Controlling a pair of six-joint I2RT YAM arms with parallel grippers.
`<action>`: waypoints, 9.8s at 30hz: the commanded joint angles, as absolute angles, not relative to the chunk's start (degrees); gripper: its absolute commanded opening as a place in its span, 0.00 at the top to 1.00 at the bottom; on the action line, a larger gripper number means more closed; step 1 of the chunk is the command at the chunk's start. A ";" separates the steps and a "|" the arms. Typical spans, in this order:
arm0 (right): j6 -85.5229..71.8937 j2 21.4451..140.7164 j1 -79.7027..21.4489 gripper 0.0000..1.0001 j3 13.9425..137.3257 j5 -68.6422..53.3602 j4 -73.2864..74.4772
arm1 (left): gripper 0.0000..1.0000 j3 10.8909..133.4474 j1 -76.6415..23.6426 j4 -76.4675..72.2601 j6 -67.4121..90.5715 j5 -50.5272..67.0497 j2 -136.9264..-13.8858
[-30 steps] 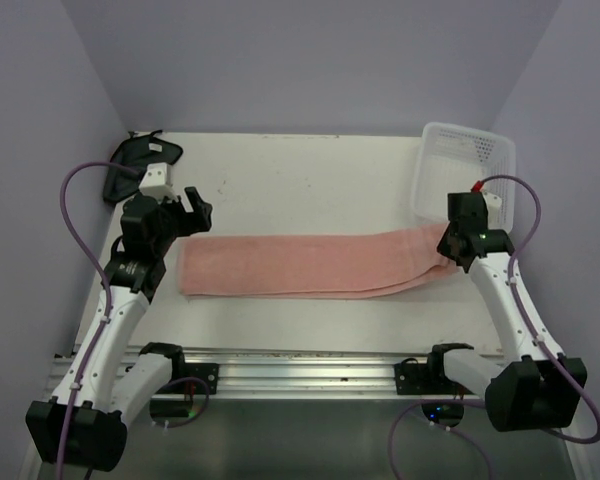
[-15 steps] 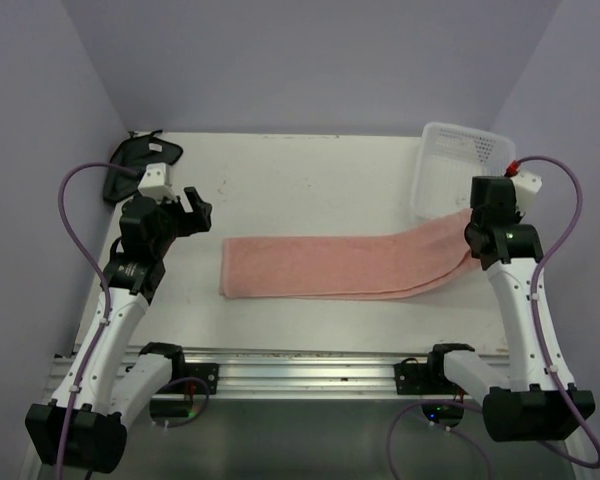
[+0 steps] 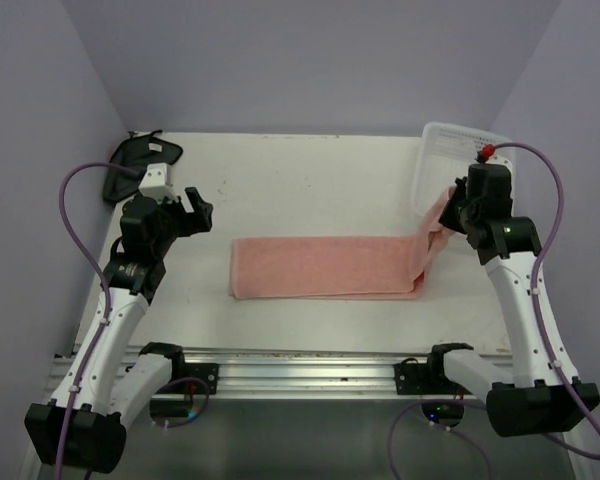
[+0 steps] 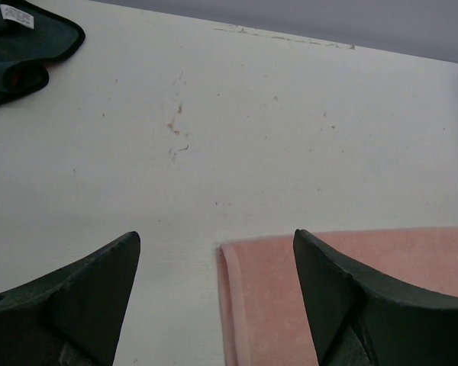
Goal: Roll the towels
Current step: Fold the towel
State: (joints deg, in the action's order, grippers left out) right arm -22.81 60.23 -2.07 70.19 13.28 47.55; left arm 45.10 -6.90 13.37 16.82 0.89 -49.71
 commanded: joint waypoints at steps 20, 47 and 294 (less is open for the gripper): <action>-25.06 79.09 -27.85 1.00 88.50 -1.31 47.19 | 0.14 44.38 -7.29 12.13 15.82 0.97 -49.22; -19.34 97.55 -44.03 1.00 103.09 -6.33 51.94 | 0.14 43.95 -7.29 11.95 16.08 1.06 -48.87; -16.79 120.85 -21.80 1.00 82.44 7.56 30.50 | 1.00 24.88 -31.64 10.55 41.39 -5.54 -53.97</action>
